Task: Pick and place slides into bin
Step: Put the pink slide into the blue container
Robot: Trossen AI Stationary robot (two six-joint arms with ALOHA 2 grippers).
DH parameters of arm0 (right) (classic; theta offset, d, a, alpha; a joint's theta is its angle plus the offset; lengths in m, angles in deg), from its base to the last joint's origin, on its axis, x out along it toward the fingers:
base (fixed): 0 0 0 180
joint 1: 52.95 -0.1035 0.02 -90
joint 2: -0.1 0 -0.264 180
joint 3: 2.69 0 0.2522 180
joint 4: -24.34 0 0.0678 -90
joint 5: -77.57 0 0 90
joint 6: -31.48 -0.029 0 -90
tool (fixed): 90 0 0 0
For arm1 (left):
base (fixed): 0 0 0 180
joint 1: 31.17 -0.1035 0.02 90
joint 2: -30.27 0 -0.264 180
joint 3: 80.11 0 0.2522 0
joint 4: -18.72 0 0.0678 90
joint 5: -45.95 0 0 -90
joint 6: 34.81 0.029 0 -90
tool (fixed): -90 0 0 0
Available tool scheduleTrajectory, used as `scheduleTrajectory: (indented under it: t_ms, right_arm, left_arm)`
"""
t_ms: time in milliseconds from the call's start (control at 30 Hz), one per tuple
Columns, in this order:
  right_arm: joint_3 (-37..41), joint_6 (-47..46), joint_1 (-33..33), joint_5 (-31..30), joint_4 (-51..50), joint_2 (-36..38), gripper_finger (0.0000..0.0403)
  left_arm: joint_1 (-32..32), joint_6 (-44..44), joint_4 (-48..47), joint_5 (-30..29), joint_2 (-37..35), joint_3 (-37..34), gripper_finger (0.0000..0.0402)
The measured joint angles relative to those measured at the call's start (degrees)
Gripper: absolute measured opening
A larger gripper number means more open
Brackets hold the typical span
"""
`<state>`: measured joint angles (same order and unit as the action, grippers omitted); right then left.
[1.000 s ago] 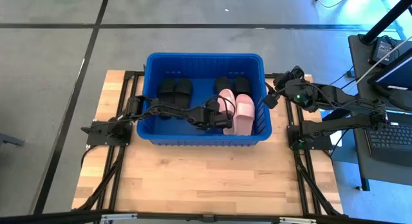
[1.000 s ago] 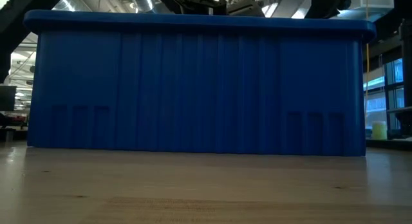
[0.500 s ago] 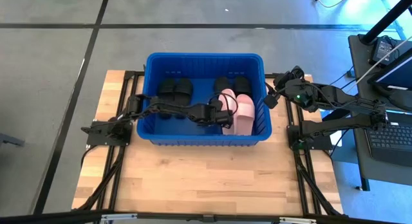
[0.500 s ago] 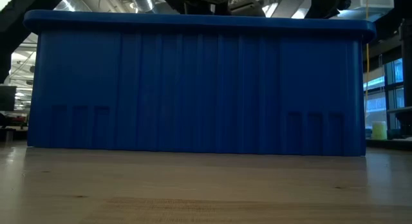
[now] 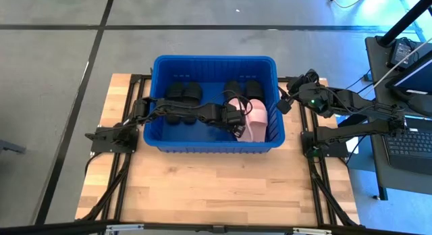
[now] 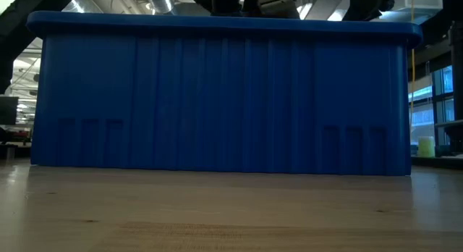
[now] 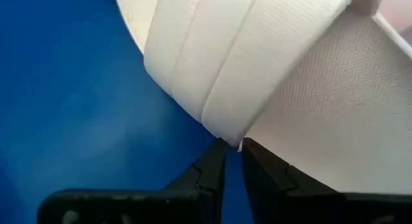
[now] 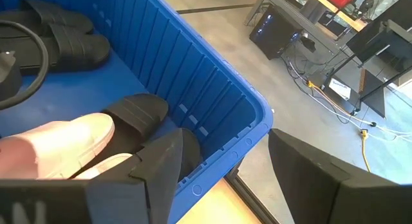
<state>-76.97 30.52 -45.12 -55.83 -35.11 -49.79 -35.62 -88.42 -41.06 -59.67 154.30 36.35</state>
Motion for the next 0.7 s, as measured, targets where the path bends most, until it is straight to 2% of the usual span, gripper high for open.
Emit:
scheduleTrajectory:
  t_ms: [333,700]
  right_arm:
    - [0.00,0.00,0.01,0.00,0.02,0.00,0.0232]
    - [0.00,-0.17,0.01,-0.02,0.02,0.00,0.0232]
  left_arm:
    - [-0.04,4.25,0.13,3.41,0.00,0.02,0.0047]
    - [-1.14,9.99,0.42,3.39,0.00,0.02,0.0047]
